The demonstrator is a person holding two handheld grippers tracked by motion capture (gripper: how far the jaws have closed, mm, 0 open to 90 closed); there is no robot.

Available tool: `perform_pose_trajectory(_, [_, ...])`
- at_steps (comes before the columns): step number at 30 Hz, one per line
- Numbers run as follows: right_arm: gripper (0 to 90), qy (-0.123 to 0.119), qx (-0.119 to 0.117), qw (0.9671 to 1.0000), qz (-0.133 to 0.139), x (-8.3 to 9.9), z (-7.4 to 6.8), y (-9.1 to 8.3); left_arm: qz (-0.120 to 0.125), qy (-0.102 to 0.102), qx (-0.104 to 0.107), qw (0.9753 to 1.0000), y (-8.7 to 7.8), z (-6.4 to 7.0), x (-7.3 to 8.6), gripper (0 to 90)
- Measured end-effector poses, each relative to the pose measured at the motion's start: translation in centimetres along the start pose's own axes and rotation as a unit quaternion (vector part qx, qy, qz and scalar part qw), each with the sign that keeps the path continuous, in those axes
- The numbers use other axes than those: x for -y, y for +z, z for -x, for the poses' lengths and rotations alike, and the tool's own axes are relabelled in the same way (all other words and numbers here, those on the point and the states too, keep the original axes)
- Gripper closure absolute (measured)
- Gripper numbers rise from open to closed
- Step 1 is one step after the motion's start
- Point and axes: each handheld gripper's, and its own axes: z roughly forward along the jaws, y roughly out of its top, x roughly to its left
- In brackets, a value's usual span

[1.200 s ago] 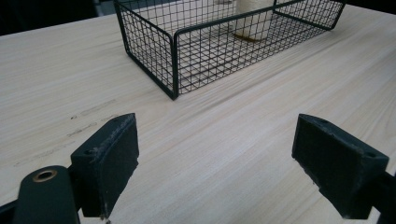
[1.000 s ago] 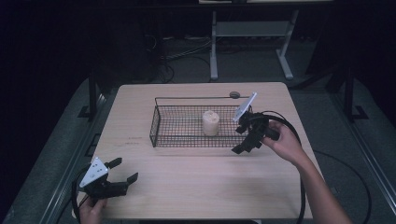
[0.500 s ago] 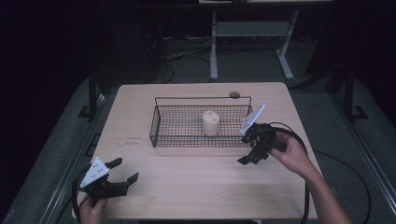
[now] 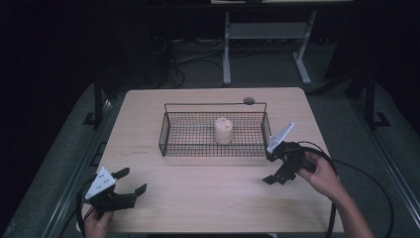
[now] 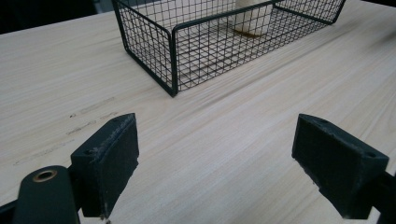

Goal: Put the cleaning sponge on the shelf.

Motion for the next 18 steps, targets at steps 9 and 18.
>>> perform_pose_trajectory(9, [14.4, 0.015, 0.001, 0.9999, -0.002, 1.7, 0.0, -0.1, -0.001, 0.001, 0.000, 1.0000, 0.0, 0.0, 0.0, 14.0])
perform_pose_trajectory(18, [14.4, 0.027, 0.004, 0.9996, -0.008, 3.4, -0.4, -0.3, 0.000, 0.001, 0.000, 1.0000, -0.1, 0.0, 0.0, 13.9])
